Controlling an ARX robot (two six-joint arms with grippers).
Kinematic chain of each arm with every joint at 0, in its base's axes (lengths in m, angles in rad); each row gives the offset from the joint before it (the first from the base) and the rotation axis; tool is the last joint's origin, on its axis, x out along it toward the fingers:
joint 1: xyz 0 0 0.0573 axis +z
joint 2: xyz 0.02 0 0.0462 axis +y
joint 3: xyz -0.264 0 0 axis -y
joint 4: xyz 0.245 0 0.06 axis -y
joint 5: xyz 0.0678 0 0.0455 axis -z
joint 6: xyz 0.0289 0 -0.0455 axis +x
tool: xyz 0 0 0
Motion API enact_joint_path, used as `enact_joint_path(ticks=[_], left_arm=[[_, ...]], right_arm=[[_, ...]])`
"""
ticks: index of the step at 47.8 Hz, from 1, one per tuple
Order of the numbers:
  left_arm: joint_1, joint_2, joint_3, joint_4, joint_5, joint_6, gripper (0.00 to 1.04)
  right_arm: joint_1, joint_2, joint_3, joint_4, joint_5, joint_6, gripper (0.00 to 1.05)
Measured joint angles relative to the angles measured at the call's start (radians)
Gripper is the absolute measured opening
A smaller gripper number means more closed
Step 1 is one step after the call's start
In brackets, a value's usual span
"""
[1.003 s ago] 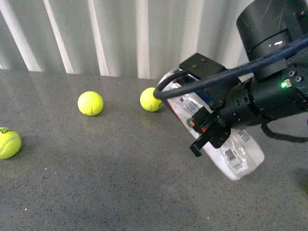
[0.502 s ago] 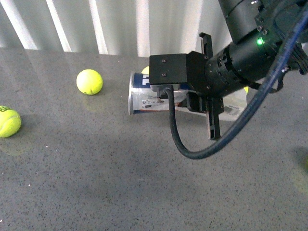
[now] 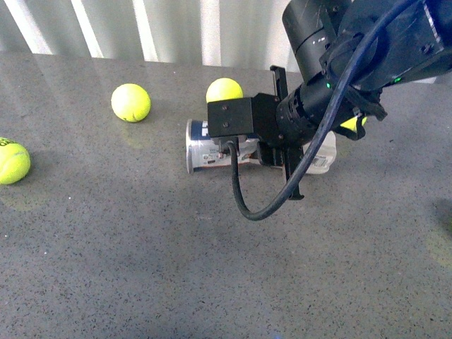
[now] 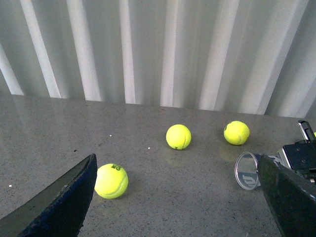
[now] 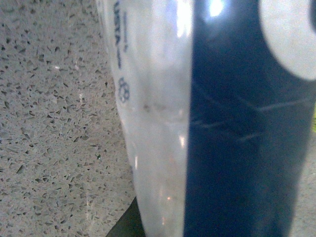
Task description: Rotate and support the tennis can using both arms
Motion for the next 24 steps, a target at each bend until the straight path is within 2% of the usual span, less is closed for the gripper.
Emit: enact_joint_path(ticks=[9,14,18,24], left_arm=[[0.000,0.000,0.000,0.000,0.000,0.000,0.98],[0.000,0.000,0.000,0.000,0.000,0.000,0.98],[0.000,0.000,0.000,0.000,0.000,0.000,0.98],[0.000,0.000,0.000,0.000,0.000,0.000,0.98]], right_arm=[[-0.001,0.004,-0.013,0.043,0.018,0.005,0.13],[0.000,0.005,-0.027,0.075,0.022,0.017,0.35],[0.004,0.005,-0.039,0.090,0.011,0.034,0.45],[0.016,0.004,-0.067,0.111,-0.016,0.069,0.68]])
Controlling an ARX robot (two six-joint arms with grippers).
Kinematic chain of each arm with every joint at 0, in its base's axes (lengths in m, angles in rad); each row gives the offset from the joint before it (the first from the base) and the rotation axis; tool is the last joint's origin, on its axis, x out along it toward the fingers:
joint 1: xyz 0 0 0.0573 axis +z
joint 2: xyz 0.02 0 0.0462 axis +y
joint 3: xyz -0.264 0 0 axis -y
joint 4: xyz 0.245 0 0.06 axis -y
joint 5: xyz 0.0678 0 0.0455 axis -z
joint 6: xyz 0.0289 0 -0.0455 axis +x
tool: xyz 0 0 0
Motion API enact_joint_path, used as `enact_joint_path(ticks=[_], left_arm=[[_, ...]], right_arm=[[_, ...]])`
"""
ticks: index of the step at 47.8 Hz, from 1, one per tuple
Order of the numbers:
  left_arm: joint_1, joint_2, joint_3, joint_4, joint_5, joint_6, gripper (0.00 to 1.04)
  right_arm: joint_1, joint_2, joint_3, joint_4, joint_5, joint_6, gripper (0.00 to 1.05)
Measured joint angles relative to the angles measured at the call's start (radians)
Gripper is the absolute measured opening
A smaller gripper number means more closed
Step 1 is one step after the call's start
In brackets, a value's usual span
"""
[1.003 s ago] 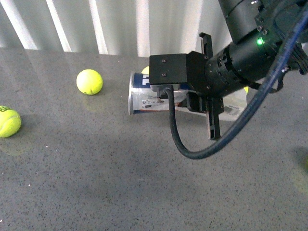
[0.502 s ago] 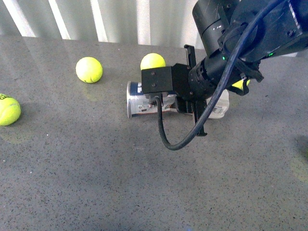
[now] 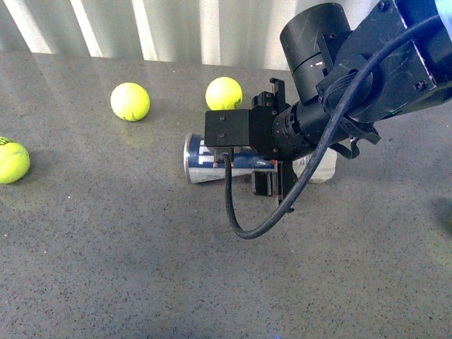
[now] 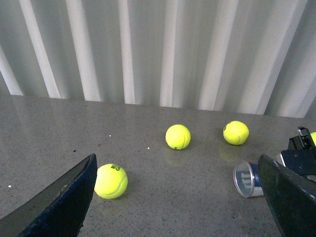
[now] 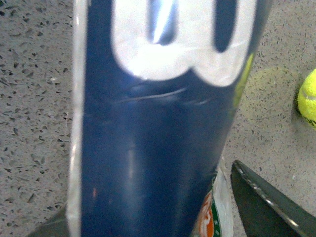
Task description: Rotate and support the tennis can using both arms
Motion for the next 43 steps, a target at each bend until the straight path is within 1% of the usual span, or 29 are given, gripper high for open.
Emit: enact_joint_path(ticks=[4,7,10,15,26,33,37,40,41,42,43], left_arm=[[0.000,0.000,0.000,0.000,0.000,0.000,0.98],[0.000,0.000,0.000,0.000,0.000,0.000,0.98],[0.000,0.000,0.000,0.000,0.000,0.000,0.98],[0.000,0.000,0.000,0.000,0.000,0.000,0.98],[0.000,0.000,0.000,0.000,0.000,0.000,0.98],[0.000,0.000,0.000,0.000,0.000,0.000,0.98],[0.000,0.000,0.000,0.000,0.000,0.000,0.98],[0.000,0.000,0.000,0.000,0.000,0.000,0.98],[0.000,0.000,0.000,0.000,0.000,0.000,0.98],[0.000,0.000,0.000,0.000,0.000,0.000,0.98],[0.000,0.000,0.000,0.000,0.000,0.000,0.98]], right_arm=[[0.007,-0.003,-0.013,0.008,-0.010,0.013,0.82],[0.011,-0.007,-0.018,0.009,-0.015,0.022,0.89],[0.018,-0.018,-0.024,0.010,-0.020,0.039,0.99],[0.026,-0.044,-0.036,0.017,-0.022,0.048,0.97],[0.034,-0.104,-0.070,0.033,-0.033,0.072,0.97],[0.039,-0.179,-0.127,0.064,-0.046,0.135,0.97],[0.037,-0.250,-0.139,0.035,-0.054,0.262,0.97],[0.026,-0.319,-0.150,0.035,-0.052,0.407,0.97],[0.018,-0.354,-0.163,0.048,-0.048,0.476,0.97],[0.011,-0.379,-0.174,0.058,-0.040,0.523,0.97],[-0.003,-0.422,-0.196,0.080,-0.017,0.607,0.97]])
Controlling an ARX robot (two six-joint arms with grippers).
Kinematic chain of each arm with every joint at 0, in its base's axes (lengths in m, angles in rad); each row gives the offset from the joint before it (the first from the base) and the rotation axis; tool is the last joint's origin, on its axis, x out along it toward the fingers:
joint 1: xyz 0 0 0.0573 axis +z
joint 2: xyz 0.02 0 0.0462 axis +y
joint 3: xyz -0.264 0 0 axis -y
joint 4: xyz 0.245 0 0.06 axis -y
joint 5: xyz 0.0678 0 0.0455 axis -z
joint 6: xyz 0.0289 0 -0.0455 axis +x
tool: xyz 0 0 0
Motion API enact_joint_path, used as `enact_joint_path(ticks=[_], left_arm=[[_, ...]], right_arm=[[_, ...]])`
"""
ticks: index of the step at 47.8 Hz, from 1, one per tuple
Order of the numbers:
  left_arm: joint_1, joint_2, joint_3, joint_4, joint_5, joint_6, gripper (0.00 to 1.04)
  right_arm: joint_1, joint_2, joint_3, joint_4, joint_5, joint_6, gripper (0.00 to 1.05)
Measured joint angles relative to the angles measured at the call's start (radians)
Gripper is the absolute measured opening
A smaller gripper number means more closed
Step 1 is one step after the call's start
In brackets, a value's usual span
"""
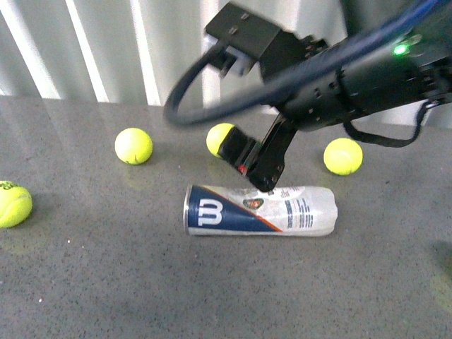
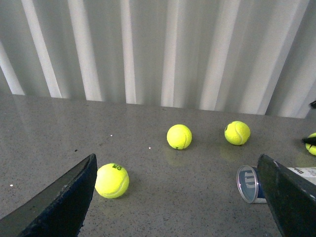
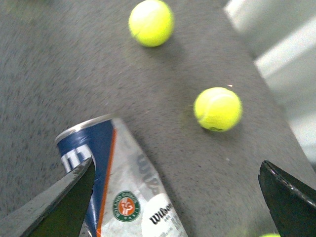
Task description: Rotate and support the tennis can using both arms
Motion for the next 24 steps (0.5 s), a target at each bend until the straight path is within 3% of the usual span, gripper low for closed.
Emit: enact_joint_path(ticks=[3,8,16,21,24], left_arm=[[0.000,0.000,0.000,0.000,0.000,0.000,0.98],[0.000,0.000,0.000,0.000,0.000,0.000,0.98],[0.000,0.000,0.000,0.000,0.000,0.000,0.98],[0.000,0.000,0.000,0.000,0.000,0.000,0.98],[0.000,0.000,0.000,0.000,0.002,0.000,0.98]], right_arm=[[-0.031,-0.086,-0.052,0.020,0.079,0.174,0.97],[-0.116,-0.288,-0.240,0.122,0.317,0.430,0.97],[-0.274,-0.667,-0.531,0.117,0.594,0.644,0.97],[-0.298,-0.734,-0.562,0.128,0.603,0.679,0.97],[-0.317,-0.727,-0.624,0.315,0.466,0.657,0.89]])
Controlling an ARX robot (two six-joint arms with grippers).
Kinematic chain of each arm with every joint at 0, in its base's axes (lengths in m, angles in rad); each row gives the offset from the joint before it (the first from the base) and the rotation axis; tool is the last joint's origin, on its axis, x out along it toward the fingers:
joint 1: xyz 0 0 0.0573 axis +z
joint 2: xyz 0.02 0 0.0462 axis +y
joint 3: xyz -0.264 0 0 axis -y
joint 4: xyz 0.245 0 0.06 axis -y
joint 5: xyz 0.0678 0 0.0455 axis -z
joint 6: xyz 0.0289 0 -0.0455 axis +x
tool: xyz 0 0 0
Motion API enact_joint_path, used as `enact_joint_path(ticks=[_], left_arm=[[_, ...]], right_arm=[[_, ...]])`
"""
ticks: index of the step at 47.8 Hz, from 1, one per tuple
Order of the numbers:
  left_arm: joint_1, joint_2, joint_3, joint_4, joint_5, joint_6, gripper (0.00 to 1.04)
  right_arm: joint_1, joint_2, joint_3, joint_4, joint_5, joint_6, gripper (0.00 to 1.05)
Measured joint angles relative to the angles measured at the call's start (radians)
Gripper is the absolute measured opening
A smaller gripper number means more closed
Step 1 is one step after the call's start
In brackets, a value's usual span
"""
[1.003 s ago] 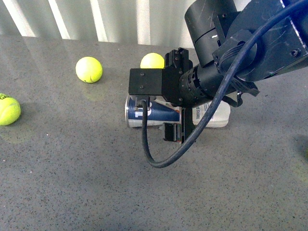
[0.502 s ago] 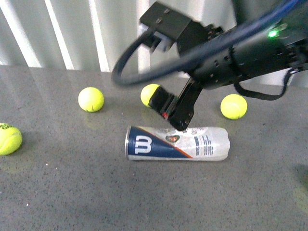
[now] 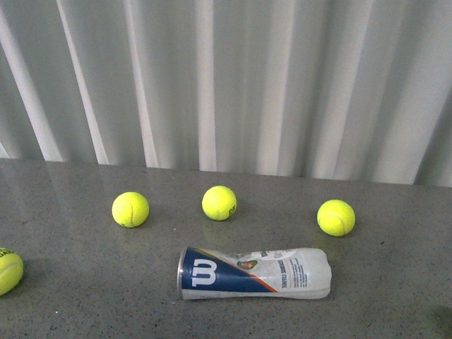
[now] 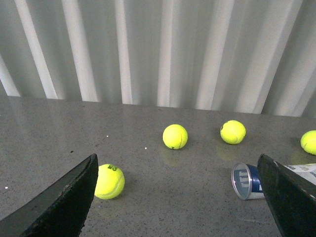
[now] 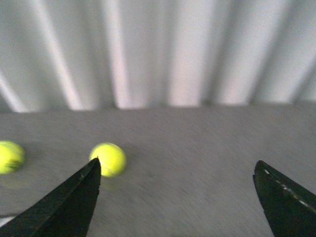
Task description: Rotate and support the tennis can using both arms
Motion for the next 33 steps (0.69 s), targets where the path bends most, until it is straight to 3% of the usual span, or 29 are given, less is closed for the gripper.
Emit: enact_joint_path(ticks=[3,7,10,22,33], left_arm=[[0.000,0.000,0.000,0.000,-0.001,0.000,0.98],[0.000,0.001,0.000,0.000,-0.003,0.000,0.98],[0.000,0.000,0.000,0.000,-0.003,0.000,0.98],[0.000,0.000,0.000,0.000,-0.002,0.000,0.98],[0.000,0.000,0.000,0.000,-0.002,0.000,0.98]], right_arm=[[-0.009,0.002,-0.083,0.176,-0.102,-0.017,0.79],[-0.018,-0.026,-0.159,0.297,-0.148,-0.032,0.66],[-0.055,-0.077,-0.198,0.315,-0.195,-0.038,0.53],[-0.080,-0.236,-0.328,0.280,-0.193,-0.040,0.04],[-0.080,-0.364,-0.389,0.212,-0.194,-0.043,0.03]])
